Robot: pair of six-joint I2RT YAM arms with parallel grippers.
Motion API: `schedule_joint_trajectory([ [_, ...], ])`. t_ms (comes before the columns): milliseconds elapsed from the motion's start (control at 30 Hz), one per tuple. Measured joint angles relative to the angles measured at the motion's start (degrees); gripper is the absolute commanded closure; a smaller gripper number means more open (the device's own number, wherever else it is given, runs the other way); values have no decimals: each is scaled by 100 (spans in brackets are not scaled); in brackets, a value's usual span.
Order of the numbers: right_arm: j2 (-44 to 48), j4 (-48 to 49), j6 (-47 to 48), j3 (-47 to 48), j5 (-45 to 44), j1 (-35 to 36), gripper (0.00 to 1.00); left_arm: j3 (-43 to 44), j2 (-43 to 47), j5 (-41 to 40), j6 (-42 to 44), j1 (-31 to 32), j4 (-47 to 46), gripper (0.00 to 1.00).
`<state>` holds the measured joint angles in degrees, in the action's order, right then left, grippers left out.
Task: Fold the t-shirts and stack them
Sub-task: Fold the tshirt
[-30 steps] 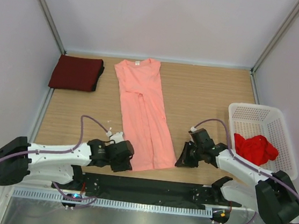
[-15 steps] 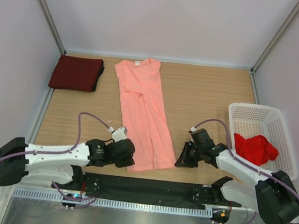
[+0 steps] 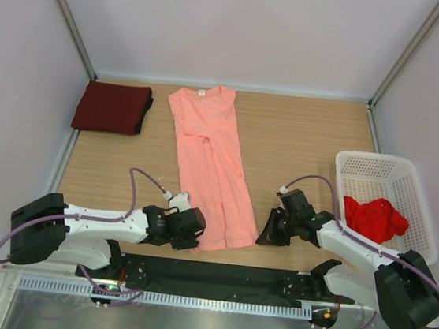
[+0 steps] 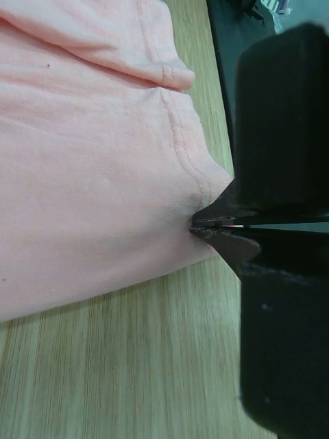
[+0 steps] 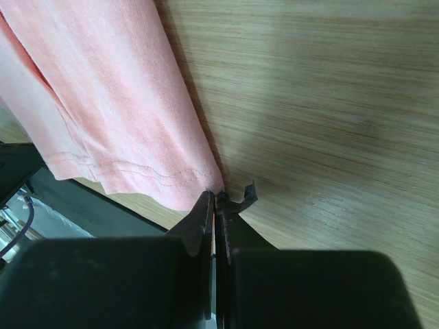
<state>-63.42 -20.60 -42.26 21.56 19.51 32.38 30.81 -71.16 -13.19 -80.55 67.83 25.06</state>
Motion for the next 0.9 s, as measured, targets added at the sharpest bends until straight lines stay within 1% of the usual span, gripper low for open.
schedule_joint_trajectory([
  [133, -35, 24, 0, 0, 20, 0, 99, 37, 7, -13, -81, 15, 101, 99],
  [267, -35, 28, 0, 0, 26, 0, 99, 107, 168, -33, -153, 42, 660, 96],
  [333, -33, 28, 0, 0, 26, 0, 99, 105, 341, -24, -151, 42, 881, 85],
  [367, -33, 28, 0, 0, 26, 0, 99, 101, 446, 0, -136, 42, 938, 78],
  [400, -31, 28, 0, -2, 26, 0, 99, 94, 516, 33, -140, 42, 935, 67],
  [467, -24, 28, 0, -4, 26, 0, 99, 46, 702, 131, -107, 44, 883, 63],
  [567, -22, 28, 0, -4, 26, 0, 99, -79, 951, 238, -127, 46, 785, 60],
  [767, 11, 48, -4, -33, 26, 0, 99, -540, 1145, 361, -212, 46, 638, 61],
  [900, 63, 59, -17, -63, 22, 2, 99, -723, 1318, 435, -337, 46, 374, 62],
])
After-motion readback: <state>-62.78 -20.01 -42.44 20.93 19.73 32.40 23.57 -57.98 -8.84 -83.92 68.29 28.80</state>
